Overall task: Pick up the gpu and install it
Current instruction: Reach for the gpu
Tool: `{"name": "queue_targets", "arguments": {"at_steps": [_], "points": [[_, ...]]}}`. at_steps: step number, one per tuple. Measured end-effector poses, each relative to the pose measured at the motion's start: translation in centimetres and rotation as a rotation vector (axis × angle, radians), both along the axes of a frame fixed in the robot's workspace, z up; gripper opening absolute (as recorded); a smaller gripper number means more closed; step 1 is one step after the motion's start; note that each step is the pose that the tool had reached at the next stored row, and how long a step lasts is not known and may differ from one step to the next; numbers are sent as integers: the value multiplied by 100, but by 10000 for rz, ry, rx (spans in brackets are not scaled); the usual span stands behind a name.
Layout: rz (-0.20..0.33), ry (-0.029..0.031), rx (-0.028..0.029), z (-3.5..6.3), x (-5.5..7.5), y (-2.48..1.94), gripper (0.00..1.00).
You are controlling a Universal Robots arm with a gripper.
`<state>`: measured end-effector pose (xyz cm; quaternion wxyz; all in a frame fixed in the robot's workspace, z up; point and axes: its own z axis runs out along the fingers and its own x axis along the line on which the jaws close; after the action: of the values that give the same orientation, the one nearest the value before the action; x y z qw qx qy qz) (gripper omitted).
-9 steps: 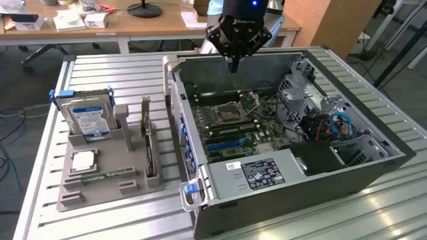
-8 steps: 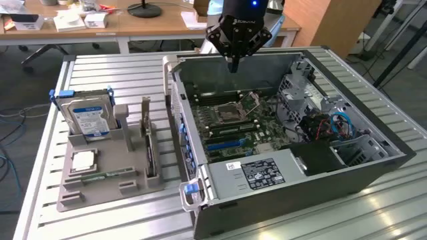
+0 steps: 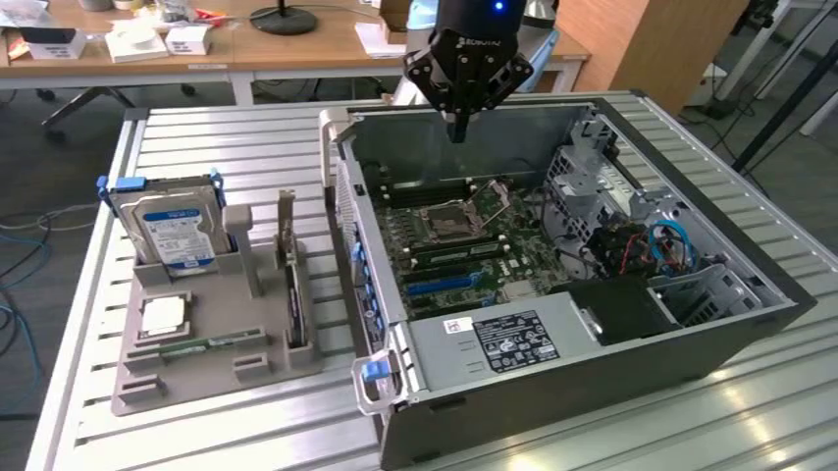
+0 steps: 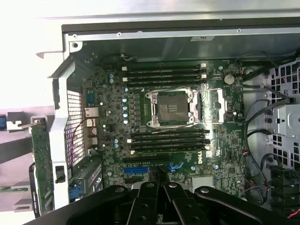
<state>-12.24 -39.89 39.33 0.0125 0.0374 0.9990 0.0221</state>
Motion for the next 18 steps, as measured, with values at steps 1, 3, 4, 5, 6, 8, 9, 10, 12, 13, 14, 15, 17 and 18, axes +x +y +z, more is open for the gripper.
{"name": "queue_targets", "arguments": {"at_steps": [1,3,4,5,6,8,9,10,12,13,14,15,17,18], "points": [[0,0,0,0,0,0,10],[0,0,0,0,0,0,10],[0,0,0,0,0,0,10],[0,0,0,0,0,0,10],[0,0,0,0,0,0,10],[0,0,0,0,0,0,10],[-1,0,1,0,-2,0,10],[-3,-1,2,-2,-9,0,10],[-2,0,0,-4,-29,0,10],[-5,0,0,-5,-41,0,10],[-9,0,0,-6,-50,0,10],[-15,0,0,-8,-61,0,10],[-32,0,0,-11,-86,0,10],[-43,0,-1,-13,-102,0,10]]}}
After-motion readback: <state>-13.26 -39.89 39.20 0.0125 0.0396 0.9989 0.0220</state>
